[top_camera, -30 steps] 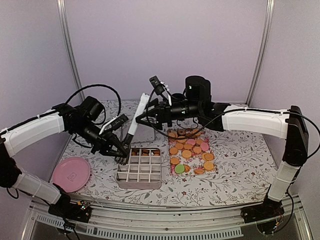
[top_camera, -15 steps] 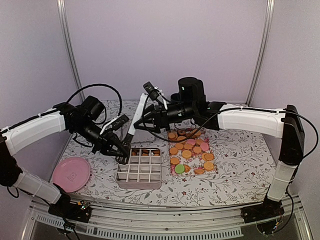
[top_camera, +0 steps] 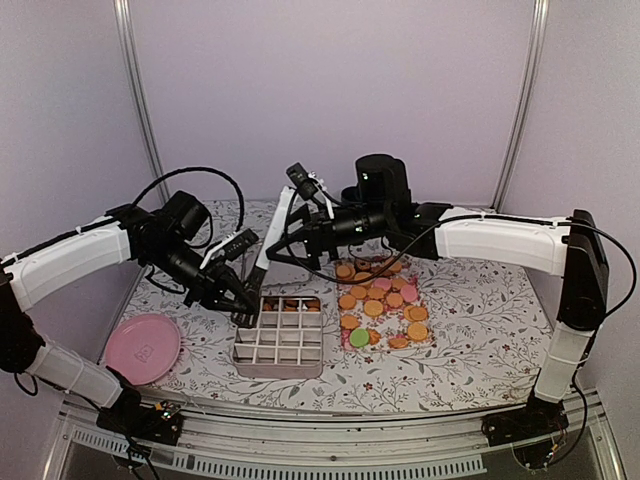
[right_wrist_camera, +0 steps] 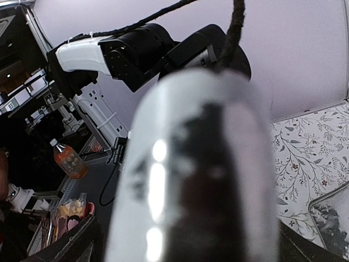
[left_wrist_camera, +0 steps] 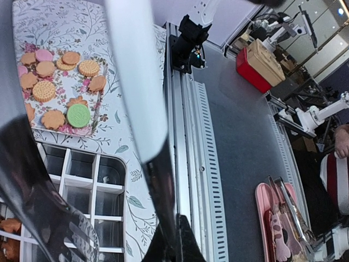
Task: Pack the cookies
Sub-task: Pass from the left arm to the right
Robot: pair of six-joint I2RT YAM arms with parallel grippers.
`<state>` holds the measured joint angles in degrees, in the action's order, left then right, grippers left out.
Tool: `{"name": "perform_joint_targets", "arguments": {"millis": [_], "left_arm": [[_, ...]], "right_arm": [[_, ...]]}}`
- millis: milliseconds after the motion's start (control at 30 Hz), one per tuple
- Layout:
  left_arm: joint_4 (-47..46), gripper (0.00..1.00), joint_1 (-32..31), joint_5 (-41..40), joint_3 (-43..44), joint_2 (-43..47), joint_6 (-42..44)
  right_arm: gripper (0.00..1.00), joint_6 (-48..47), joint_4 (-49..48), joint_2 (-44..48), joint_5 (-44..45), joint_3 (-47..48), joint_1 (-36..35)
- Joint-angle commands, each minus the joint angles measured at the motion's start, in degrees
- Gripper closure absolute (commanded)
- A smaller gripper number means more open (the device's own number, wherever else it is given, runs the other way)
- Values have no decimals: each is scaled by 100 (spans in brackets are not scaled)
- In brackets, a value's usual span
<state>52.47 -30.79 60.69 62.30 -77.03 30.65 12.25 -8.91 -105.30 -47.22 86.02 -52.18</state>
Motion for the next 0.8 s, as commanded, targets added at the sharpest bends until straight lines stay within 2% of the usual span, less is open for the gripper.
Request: {"name": "perform_joint_targets", "arguments": {"millis": [0, 100, 167, 233, 300, 333, 400, 500, 767], "left_arm": [[114, 100, -77, -18, 98, -25, 177], [201, 100, -76, -70, 106, -42, 257], [251, 100, -83, -125, 115, -54, 305], [310, 100, -92, -177, 132, -72, 354], [349, 100, -94, -213, 148, -67, 391], [357, 100, -96, -229, 158, -60, 404], [360, 100, -100, -248, 176, -63, 422], [374, 100, -109, -267, 200, -88, 452], [464, 100, -121, -326, 256, -129, 512]], "right_arm": [[1, -300, 496, 187, 418, 357, 37], [1, 42, 124, 480, 895, 41, 114], [1, 544, 68, 615, 412, 27, 335], [1, 968, -403, 708, 283, -221, 525], [1, 1165, -142, 586, 193, 25, 557], [0, 1067, 230, 468, 35, 292, 541], [6, 663, 818, 268, -124, 635, 473], [9, 113, 1557, 70, -127, 907, 291], [20, -405, 2043, -260, -640, 1251, 105]]}}
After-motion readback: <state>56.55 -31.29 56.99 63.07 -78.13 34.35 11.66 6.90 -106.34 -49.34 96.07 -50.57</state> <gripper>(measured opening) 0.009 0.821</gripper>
